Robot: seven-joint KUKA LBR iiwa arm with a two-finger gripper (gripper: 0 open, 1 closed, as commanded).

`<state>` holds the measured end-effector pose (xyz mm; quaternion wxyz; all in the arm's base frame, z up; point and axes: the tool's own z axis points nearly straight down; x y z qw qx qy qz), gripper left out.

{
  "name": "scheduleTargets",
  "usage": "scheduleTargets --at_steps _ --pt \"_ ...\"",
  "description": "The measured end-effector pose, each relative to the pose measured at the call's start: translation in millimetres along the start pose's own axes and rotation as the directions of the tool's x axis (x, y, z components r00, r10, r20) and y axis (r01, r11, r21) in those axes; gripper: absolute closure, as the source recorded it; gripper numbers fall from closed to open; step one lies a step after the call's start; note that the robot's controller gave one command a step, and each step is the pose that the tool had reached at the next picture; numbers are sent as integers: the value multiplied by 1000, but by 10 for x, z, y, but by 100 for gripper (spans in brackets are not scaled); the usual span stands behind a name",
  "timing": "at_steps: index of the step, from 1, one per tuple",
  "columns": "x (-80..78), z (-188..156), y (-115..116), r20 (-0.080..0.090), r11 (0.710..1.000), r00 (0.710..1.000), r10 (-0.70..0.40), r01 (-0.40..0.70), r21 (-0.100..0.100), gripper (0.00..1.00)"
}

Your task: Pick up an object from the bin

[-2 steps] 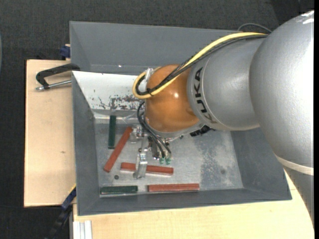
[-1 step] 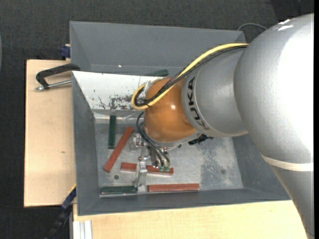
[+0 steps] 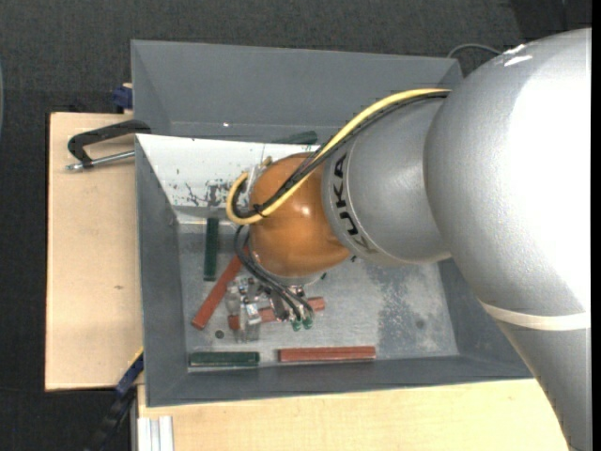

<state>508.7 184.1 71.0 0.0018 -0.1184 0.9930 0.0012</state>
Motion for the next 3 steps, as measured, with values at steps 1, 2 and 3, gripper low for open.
scheduleTargets --at_steps 1,2,3 --pt "0 0 0 0 1000 1000 0 0 0 100" --pt "-158 -213 89 -2 1000 1000 -6 6 1 100" --pt "-58 -1406 -402 0 1000 1000 -10 10 1 100"
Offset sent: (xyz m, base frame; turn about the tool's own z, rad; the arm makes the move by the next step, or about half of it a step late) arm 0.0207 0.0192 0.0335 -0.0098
